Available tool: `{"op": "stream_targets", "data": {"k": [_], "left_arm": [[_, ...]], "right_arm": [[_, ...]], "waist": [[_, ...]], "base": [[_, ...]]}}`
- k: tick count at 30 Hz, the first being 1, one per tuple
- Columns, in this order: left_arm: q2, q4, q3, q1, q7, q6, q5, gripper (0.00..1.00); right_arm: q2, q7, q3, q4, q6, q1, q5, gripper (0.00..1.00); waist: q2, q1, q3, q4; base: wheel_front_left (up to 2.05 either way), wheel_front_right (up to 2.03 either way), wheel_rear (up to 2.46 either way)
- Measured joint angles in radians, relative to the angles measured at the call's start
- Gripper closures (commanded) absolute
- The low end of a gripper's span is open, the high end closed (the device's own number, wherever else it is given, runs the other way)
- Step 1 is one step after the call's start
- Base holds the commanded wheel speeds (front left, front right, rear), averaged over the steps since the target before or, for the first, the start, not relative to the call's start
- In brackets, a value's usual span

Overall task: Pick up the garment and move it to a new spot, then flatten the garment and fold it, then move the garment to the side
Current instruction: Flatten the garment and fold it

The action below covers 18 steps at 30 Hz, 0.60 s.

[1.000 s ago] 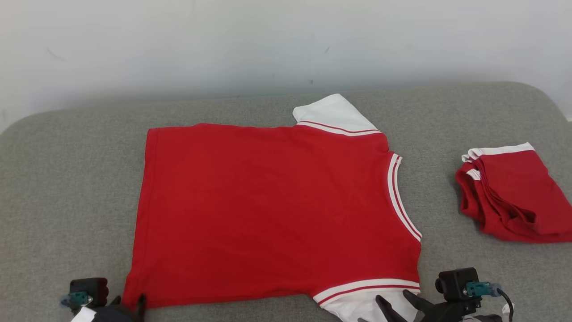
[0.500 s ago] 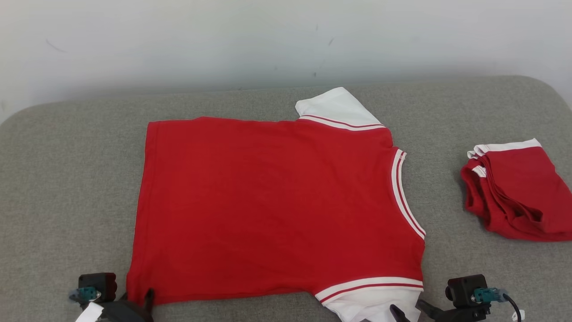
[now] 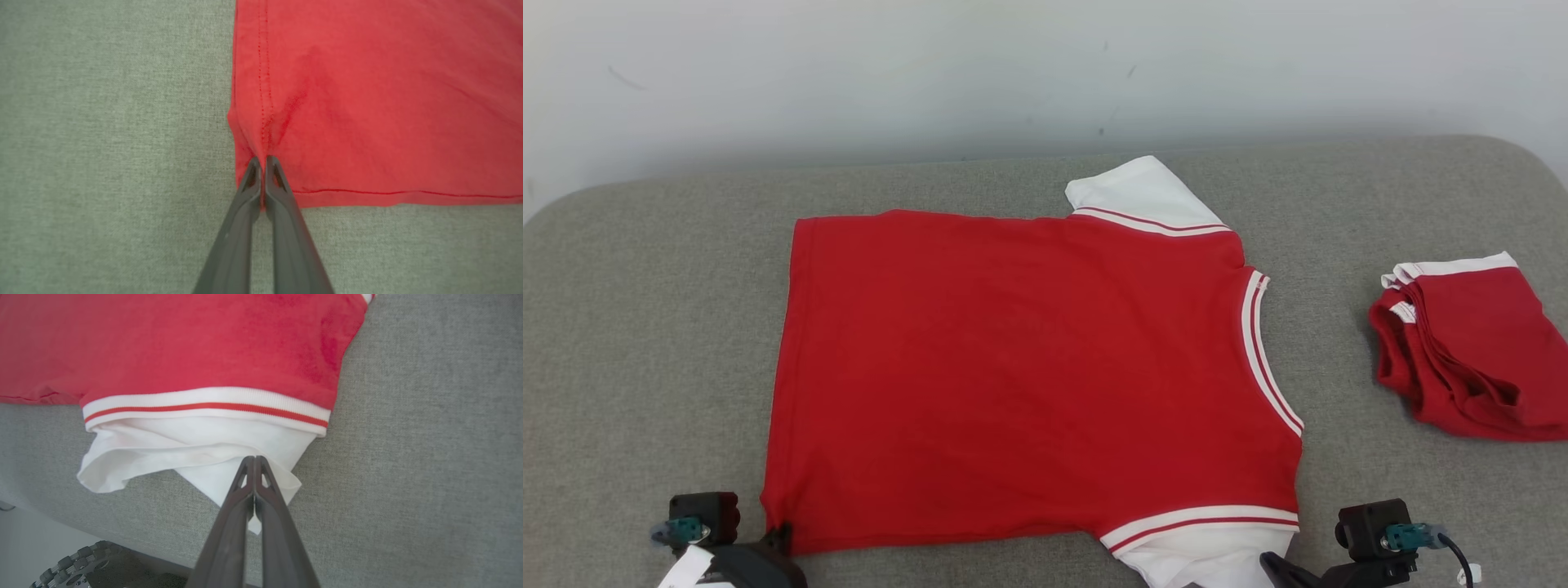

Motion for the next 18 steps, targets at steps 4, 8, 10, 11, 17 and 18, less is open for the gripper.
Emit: {"op": "stream_targets", "data": {"k": [4,8,10,11,17,18], "left_arm": [[0.0,0.007,0.0,-0.001,0.0,0.0,-0.003,1.0],[0.0,0.011,0.001,-0.001,-0.004,0.0,-0.007,1.0],[0.0,0.013,0.001,-0.001,-0.005,-0.001,-0.007,1.0],[0.0,0.014,0.001,-0.001,-0.005,-0.001,-0.008,0.91],[0.0,0.018,0.001,-0.001,-0.003,-0.001,-0.009,0.0],[0.0,0.018,0.001,-0.001,-0.003,-0.001,-0.009,0.0]], "right_arm": [[0.0,0.004,-0.005,-0.004,0.0,0.002,0.0,1.0],[-0.001,0.01,-0.01,-0.017,0.0,0.004,0.0,1.0],[-0.001,0.018,-0.012,-0.02,0.0,0.005,0.0,0.36],[-0.001,0.02,-0.012,-0.02,0.0,0.006,0.0,0.0],[-0.001,0.034,-0.016,-0.024,-0.001,0.009,-0.001,0.0],[-0.001,0.035,-0.016,-0.024,-0.001,0.01,-0.001,0.0]], "waist": [[0.0,0.0,-0.001,-0.001],[0.0,0.0,-0.004,-0.002],[0.0,0.0,-0.005,-0.002],[0.0,0.0,-0.005,-0.002],[0.0,0.0,-0.008,0.0],[0.0,0.0,-0.008,0.001]], "base": [[0.0,0.0,0.0],[0.0,0.0,0.0],[0.0,0.0,0.0],[0.0,0.0,0.0],[0.0,0.0,0.0],[0.0,0.0,0.0]]}}
